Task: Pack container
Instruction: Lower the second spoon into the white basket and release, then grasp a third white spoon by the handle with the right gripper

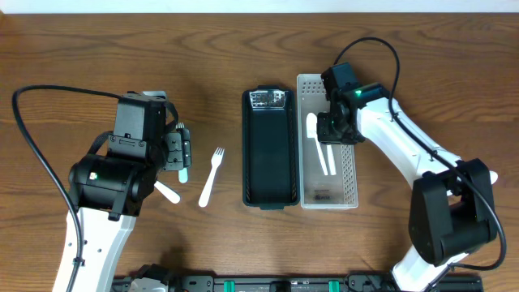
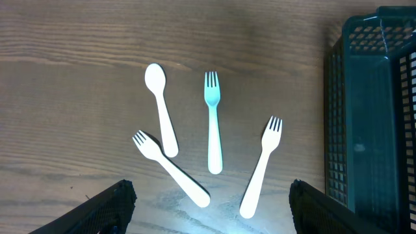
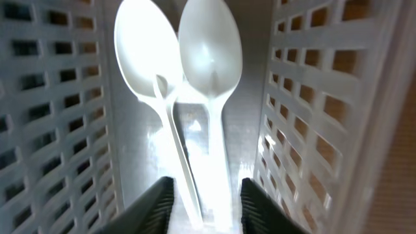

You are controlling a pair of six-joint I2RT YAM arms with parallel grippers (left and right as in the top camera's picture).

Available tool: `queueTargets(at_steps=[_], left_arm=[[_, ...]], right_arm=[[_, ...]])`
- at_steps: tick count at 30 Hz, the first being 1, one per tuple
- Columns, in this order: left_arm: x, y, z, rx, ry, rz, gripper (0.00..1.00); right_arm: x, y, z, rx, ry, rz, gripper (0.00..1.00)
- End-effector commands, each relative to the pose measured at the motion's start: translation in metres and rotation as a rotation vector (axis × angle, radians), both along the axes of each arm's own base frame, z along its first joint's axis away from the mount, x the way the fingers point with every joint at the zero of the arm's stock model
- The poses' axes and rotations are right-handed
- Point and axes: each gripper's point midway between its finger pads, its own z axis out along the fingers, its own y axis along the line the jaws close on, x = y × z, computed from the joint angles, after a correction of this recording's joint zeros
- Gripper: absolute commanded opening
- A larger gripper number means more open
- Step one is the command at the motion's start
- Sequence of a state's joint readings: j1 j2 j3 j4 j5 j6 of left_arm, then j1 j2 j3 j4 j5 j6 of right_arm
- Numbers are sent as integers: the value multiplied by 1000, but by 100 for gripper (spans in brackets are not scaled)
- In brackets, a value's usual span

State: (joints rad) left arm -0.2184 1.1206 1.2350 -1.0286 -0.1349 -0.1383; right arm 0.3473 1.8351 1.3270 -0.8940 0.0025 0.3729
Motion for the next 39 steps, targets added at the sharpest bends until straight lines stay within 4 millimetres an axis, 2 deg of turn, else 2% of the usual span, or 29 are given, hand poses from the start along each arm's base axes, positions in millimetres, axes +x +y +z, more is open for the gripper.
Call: queueTargets(at_steps=[1,4,6,8,9,11,13,14,16,18,21,27,30,34,39], left_arm=[[1,2,3,2,-7,13,79],[1,2,3,2,-7,13,79],[1,2,3,2,-7,13,78],[1,2,3,2,-7,13,78],[1,2,3,2,-7,13,78],[1,2,3,3,-7,13,79],[1,2,3,2,-7,13,79],[1,2,3,2,-7,13,79],[1,2,3,2,-7,13,78],[1,2,3,2,-7,13,78],[1,2,3,2,-7,13,78],[1,2,3,2,-6,13,78],[1,2,3,2,-6,13,79],[1,2,3,3,-5,13,78],[1,2,3,3,-5,13,78]], right_arm=[[17,8,57,36,-140,29,42],[23,-3,107,28,-237,25,42],[23,-27,139,-10,-309,-41,44],[18,-57,162,-46,-358,-132,56],[13,-75,170,-67,-371,-191,62],[1,-112,177,-95,-361,-303,67],[-9,-143,175,-117,-324,-387,74],[-17,-163,171,-129,-291,-446,79],[-26,-187,157,-124,-239,-521,86],[-37,-210,137,-104,-180,-604,88],[-49,-232,98,-47,-106,-687,88],[-77,-254,20,14,20,-772,86],[-85,-261,-5,26,63,-807,86],[-89,-265,-26,38,107,-828,86],[-86,-266,-42,39,132,-827,86]])
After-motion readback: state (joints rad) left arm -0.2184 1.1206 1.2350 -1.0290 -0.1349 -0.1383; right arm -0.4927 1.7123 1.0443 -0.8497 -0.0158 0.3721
